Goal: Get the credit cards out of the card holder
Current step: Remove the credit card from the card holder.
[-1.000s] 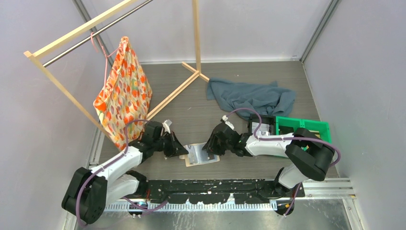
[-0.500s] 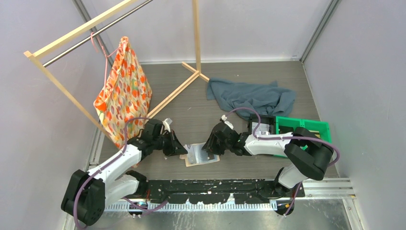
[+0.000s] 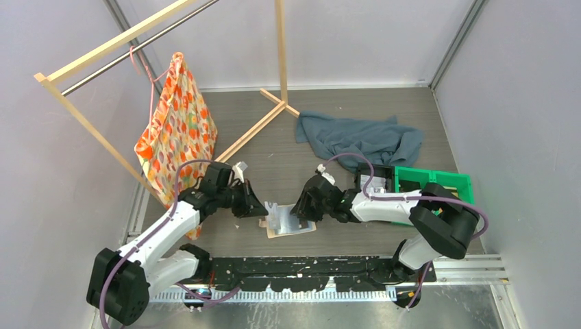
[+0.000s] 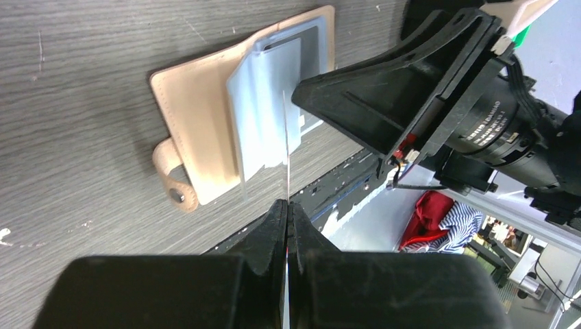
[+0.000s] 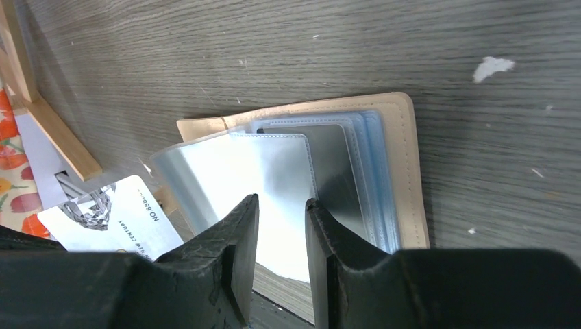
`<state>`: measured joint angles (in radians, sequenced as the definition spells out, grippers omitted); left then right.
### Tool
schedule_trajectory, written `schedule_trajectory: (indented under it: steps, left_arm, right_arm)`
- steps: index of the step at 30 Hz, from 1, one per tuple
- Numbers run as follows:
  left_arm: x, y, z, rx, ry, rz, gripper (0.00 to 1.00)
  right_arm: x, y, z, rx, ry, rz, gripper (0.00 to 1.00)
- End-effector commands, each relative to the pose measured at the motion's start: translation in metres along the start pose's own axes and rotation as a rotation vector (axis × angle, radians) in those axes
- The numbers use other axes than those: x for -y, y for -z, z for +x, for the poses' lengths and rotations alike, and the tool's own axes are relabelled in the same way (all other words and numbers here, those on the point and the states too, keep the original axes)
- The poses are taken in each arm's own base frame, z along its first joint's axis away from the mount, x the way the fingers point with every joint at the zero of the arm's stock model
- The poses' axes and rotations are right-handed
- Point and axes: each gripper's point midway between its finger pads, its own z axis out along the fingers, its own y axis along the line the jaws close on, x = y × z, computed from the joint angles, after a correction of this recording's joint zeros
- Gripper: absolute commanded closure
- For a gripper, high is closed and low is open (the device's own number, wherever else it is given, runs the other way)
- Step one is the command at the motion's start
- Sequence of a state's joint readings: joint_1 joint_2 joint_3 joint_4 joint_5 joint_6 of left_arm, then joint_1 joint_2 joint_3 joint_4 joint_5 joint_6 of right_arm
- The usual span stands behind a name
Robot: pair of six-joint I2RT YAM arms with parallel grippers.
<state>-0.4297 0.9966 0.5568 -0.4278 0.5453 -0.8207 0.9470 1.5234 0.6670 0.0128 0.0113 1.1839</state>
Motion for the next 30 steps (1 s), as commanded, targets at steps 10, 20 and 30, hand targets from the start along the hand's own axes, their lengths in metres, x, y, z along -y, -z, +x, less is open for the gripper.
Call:
schedule_trajectory:
  steps: [10,20,30]
  left_arm:
    - [0.025,0.015,0.004,-0.047,-0.062,0.086,1.00]
    - [0.056,0.026,0.002,-0.061,-0.071,0.204,0.99]
    - [0.085,0.041,0.004,-0.056,-0.083,0.337,0.99]
  right_arm:
    - [-0.010,0.038,-0.021,0.071,0.047,0.006,0.41]
    - [-0.068,0.087,-0.025,0.060,0.078,-0.373,0.31]
    - [-0.103,0.119,-0.007,-0.043,0.084,-0.712,0.26]
